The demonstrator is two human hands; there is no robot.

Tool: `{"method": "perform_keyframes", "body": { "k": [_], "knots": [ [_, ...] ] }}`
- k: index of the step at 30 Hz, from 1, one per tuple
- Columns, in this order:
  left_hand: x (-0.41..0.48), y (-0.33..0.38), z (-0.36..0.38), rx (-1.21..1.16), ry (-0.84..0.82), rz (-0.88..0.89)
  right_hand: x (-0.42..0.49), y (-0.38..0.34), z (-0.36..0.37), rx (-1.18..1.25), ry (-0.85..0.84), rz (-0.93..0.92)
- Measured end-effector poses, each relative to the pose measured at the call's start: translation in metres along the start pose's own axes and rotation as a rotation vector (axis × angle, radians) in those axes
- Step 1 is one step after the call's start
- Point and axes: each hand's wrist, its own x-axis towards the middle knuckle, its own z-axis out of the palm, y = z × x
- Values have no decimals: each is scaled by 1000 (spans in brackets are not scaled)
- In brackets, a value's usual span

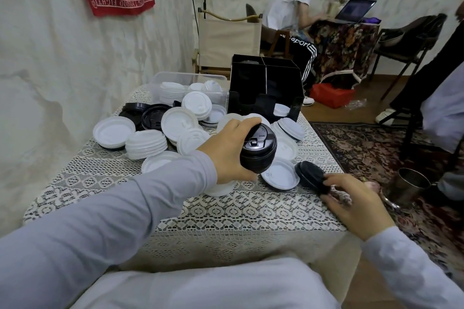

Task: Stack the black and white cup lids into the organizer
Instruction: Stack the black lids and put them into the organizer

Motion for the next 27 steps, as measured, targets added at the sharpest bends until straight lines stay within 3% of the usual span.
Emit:
{"method": "perform_keyframes", "body": {
  "k": [5, 10, 14, 17, 22, 27],
  "knots": [
    [6, 19, 9, -4, -27, 37, 2, -9, -4, 97, -68, 47],
    [9, 27, 14, 1, -40, 40, 21, -18, -7, 262, -236, 407],
    [12, 34, 20, -12, -55, 45, 33, -20, -2, 297, -369, 509],
    [14, 36, 22, -8, -62, 47, 37, -23, -2, 337, -387, 512],
    [15, 36, 24, -21, -66, 49, 39, -25, -7, 343, -238, 448],
    [17, 39, 22, -66, -41, 66, 47, -47, -12, 430, -209, 369]
  ]
}}
